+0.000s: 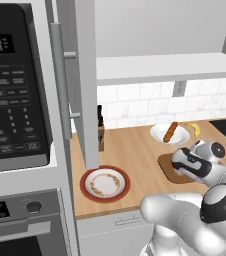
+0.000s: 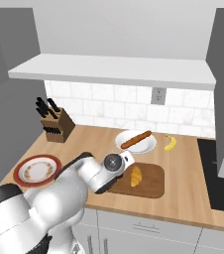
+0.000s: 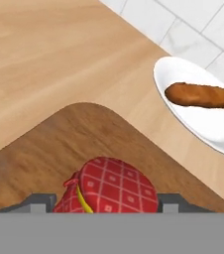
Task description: From the different types of pastries on the counter, select a croissant and place it on the cutting board. Then retrieve a jar of jam from the cabinet and place it alongside the croissant on the cutting board.
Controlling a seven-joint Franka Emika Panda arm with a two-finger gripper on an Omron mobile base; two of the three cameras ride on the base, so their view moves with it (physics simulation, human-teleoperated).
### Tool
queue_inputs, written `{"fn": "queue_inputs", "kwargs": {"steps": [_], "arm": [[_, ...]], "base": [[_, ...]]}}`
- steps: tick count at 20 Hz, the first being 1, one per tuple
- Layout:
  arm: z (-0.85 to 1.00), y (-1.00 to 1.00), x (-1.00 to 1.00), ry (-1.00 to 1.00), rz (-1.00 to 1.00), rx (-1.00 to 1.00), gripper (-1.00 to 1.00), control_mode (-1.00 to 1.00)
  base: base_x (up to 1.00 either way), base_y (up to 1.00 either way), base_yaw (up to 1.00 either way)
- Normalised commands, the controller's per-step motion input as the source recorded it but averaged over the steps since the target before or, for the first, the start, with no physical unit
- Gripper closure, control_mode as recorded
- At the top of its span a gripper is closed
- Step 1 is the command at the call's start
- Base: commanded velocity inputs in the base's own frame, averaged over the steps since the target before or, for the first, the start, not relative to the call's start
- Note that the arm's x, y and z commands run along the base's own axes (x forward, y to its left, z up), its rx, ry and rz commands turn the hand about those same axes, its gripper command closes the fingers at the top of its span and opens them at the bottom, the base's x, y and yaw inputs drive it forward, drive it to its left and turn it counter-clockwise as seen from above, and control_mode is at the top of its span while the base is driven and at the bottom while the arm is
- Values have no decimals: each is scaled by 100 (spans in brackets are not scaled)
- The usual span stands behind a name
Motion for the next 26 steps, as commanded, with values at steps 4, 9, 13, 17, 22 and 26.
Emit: {"fn": "queue_inputs", "kwargs": {"steps": [4,9,13,17,22,26], "arm": [[-43,-17,6,1,0,0,100,-100],[-35,1,17,0,0,0,-100,-100],[-47,17,0,0,0,-1,-100,-100],[-38,0,0,0,0,0,-100,-100],[-14,-1,-30,-2,0,0,-100,-100],[-2,-31,-82,-8,0,0,-100,-100]], "base": [[0,0,0],[0,0,0],[0,0,0],[0,0,0],[0,0,0],[0,0,0]]}}
